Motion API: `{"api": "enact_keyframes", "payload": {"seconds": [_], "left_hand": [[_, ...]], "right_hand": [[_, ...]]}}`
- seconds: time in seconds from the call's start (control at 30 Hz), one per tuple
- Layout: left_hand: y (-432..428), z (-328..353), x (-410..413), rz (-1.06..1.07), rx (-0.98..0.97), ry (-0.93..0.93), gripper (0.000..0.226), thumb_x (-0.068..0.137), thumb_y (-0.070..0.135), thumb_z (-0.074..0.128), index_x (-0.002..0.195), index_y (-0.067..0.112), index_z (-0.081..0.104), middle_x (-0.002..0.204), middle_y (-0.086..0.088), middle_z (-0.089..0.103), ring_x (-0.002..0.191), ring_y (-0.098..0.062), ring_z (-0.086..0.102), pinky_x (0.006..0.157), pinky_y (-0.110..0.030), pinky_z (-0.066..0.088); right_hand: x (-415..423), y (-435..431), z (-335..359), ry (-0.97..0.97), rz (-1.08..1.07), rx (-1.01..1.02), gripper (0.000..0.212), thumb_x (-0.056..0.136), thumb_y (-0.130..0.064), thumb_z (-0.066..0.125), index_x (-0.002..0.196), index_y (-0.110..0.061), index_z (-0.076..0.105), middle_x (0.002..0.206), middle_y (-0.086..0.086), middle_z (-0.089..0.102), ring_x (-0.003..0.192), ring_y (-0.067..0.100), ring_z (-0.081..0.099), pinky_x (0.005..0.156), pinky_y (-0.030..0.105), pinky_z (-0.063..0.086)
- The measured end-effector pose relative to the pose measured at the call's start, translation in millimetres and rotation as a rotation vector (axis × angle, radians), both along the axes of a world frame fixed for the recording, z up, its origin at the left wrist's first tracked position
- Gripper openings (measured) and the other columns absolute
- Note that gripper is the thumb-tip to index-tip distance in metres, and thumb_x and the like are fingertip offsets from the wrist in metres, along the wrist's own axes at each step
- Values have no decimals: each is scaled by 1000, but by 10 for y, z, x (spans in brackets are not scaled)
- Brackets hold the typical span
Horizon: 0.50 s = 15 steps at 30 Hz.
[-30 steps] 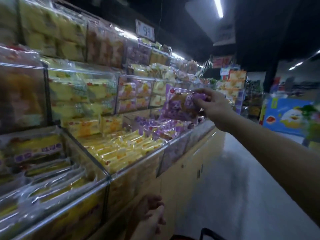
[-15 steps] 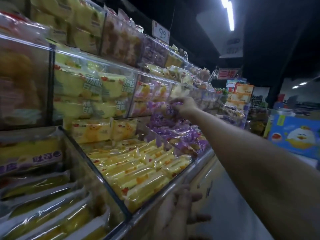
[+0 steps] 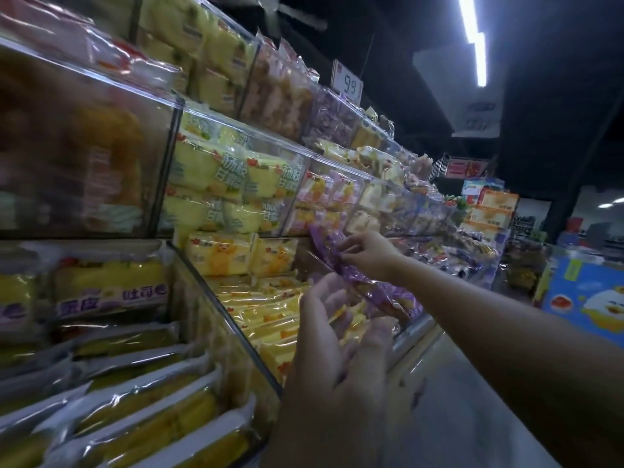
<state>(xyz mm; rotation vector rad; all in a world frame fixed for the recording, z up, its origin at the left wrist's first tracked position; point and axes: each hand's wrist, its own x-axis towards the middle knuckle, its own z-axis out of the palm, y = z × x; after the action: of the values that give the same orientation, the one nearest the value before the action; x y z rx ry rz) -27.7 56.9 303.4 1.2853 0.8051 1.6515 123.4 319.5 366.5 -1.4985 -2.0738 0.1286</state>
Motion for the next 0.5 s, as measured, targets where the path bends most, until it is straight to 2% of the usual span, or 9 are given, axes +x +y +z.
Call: {"api": "enact_keyframes", "payload": {"seconds": [0.07, 0.13, 0.27, 0.37, 0.43, 0.5], "left_hand": [[-81, -174, 125, -22, 84, 70, 53, 72, 50, 66, 124, 54, 54, 119, 34, 62, 111, 14, 62, 82, -13, 54], [-90, -228, 109, 36, 152, 132, 46, 81, 52, 63, 126, 54, 54, 121, 38, 60, 110, 14, 62, 82, -16, 54], [-294, -314, 212, 65, 220, 402, 33, 98, 31, 68, 127, 40, 55, 126, 20, 59, 108, 1, 65, 80, -21, 58], [-432, -417, 272, 44, 214, 471, 33, 100, 28, 68, 131, 30, 55, 122, 11, 65, 106, -3, 69, 85, -31, 62], [-540, -553, 339, 53, 164, 518, 32, 100, 25, 68, 130, 28, 56, 115, 7, 67, 97, -4, 70, 82, -30, 62], [-666, -740, 417, 35, 93, 559, 29, 101, 23, 66, 128, 25, 56, 112, 2, 66, 89, -8, 69, 75, -27, 60]], "right_hand": [[14, -312, -2, -39, 16, 59, 18, 95, -16, 71, 111, -21, 79, 107, -1, 77, 98, 15, 72, 86, 32, 59], [54, -750, -41, -33, 67, 112, 15, 94, -15, 72, 102, -25, 79, 99, -8, 76, 93, 8, 71, 86, 32, 60], [259, -1832, -342, 14, 176, 259, 8, 89, -20, 72, 91, -26, 77, 87, -13, 74, 84, 3, 69, 77, 31, 55], [491, -2579, -722, 118, 167, 227, 9, 92, -21, 71, 97, -27, 76, 86, -14, 74, 82, 1, 69, 72, 25, 55], [643, -2948, -1043, 219, 144, 175, 10, 94, -21, 72, 102, -25, 76, 84, -15, 73, 79, 0, 68, 66, 18, 51], [792, -3178, -1413, 289, 109, 99, 9, 95, -23, 73, 103, -25, 76, 82, -15, 71, 77, 0, 67, 64, 20, 50]]}}
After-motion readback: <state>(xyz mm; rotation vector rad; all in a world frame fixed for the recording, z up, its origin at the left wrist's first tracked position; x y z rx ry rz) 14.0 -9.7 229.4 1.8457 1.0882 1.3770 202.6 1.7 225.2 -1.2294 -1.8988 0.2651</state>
